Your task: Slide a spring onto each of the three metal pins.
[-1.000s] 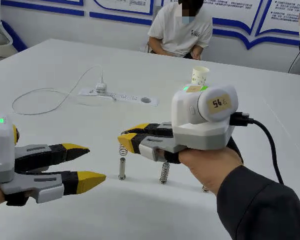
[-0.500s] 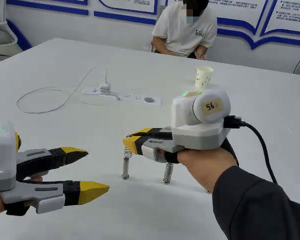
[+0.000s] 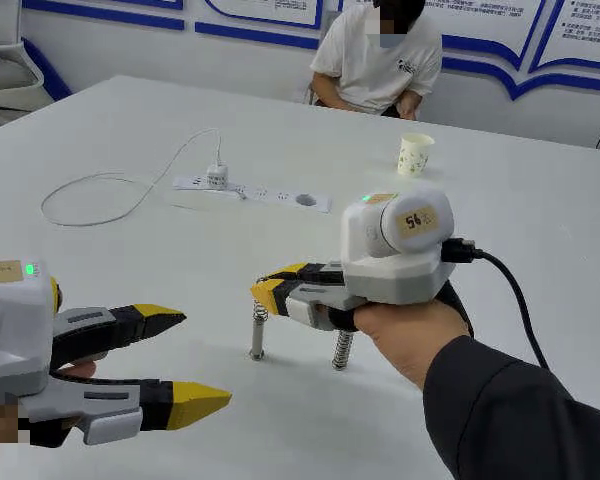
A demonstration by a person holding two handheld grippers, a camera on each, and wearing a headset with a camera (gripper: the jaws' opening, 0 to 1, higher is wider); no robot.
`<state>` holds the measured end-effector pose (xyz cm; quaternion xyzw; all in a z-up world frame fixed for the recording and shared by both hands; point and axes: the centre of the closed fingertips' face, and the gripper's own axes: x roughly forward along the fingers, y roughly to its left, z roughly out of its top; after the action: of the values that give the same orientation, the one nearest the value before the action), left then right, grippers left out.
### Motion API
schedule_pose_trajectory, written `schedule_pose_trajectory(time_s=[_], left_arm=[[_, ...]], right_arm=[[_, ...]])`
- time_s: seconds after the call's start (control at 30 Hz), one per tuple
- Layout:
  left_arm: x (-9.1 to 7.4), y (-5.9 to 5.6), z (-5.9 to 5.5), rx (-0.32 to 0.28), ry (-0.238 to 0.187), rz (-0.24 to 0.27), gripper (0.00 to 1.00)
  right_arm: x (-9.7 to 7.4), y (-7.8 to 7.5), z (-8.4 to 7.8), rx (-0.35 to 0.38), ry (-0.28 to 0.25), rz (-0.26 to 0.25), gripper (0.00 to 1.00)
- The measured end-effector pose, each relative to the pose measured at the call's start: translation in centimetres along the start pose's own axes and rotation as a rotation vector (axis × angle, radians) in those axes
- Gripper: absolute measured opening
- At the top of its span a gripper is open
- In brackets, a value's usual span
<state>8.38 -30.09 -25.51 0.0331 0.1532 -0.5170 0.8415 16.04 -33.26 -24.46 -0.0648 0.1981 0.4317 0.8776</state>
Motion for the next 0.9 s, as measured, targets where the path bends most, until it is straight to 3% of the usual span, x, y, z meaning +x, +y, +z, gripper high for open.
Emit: schedule_pose_trajectory(time_s=[0.9], left_arm=[[0.1, -0.1, -0.2, -0.011, 0.004, -0.005, 0.66]], right_arm=[[1.3, -0.2, -2.6, 0.015, 0.055, -0.001, 0.12]])
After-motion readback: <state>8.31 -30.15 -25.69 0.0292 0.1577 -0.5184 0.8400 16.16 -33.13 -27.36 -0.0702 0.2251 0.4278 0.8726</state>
